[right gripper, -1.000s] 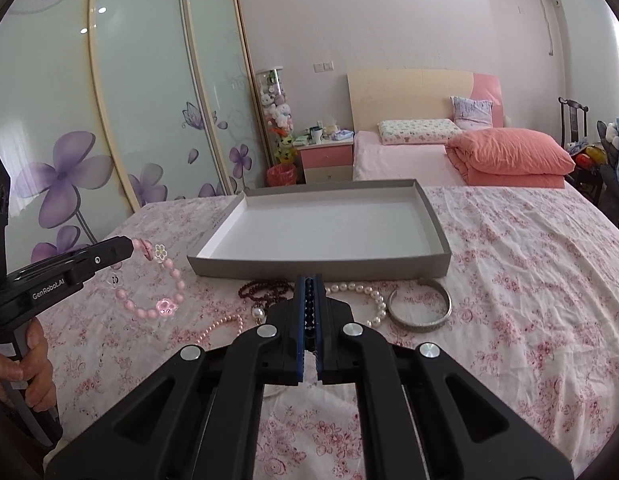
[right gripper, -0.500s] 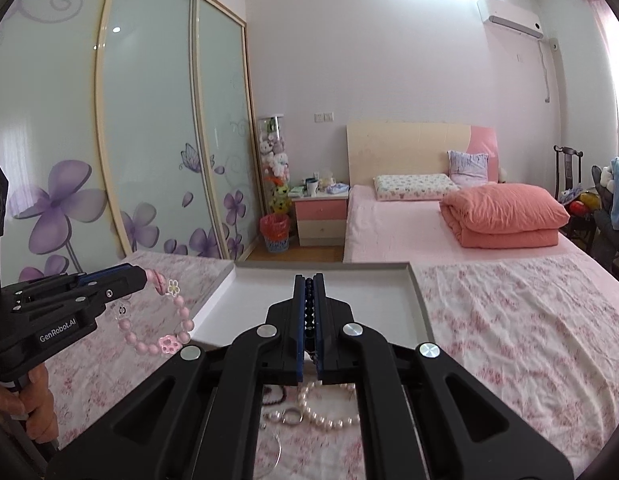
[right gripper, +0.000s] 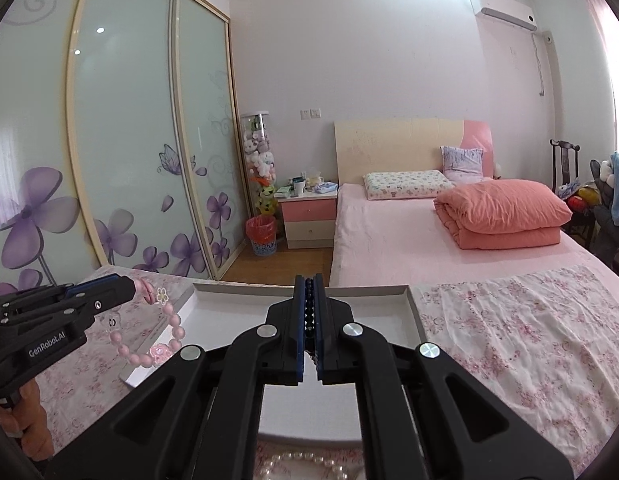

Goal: Organize jewelry
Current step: 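Carry both bracelets into the tray and open both tools to release them, then grasp the silver cuff with the right tool while the left tool grasps the pink pearl bracelet, then carry the cuff and pink pearl bracelet into the tray and release both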

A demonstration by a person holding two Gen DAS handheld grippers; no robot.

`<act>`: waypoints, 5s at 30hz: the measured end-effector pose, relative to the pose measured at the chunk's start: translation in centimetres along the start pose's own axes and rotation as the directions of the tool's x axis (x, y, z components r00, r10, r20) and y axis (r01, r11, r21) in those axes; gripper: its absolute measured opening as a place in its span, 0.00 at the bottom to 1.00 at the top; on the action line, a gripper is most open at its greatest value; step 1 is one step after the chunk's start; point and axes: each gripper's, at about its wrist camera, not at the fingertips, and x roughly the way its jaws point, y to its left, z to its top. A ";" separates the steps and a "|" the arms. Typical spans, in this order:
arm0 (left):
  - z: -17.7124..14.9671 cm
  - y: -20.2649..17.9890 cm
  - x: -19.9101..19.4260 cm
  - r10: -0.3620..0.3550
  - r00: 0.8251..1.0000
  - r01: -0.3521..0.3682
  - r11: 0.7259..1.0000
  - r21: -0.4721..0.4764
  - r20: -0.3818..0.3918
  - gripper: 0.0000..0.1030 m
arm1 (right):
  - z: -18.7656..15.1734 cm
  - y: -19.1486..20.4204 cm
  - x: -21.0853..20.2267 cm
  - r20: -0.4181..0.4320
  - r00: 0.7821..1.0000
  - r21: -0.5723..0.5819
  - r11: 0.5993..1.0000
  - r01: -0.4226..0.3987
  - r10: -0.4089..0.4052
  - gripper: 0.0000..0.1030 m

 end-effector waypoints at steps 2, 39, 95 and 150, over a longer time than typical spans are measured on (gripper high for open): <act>0.1 0.1 1.5 0.001 1.000 -0.001 1.000 -0.005 -0.019 0.13 | 0.0 -0.2 1.3 -0.022 1.000 0.007 1.000 -0.005 0.005 0.05; -4.0 3.1 0.2 -0.008 0.993 0.003 0.999 -0.047 -0.114 0.41 | -3.7 -2.8 0.7 -0.220 0.974 0.030 0.998 0.052 -0.044 0.40; -15.0 0.6 -1.2 -0.007 0.911 0.068 0.989 0.133 -0.413 0.07 | -11.9 -3.9 -1.6 -0.511 0.847 -0.045 0.989 0.140 -0.143 0.65; -9.1 3.4 -9.8 -0.082 0.996 0.078 0.994 -0.076 -0.041 0.06 | -7.6 3.1 -9.5 -0.181 0.983 0.016 1.000 0.024 -0.021 0.65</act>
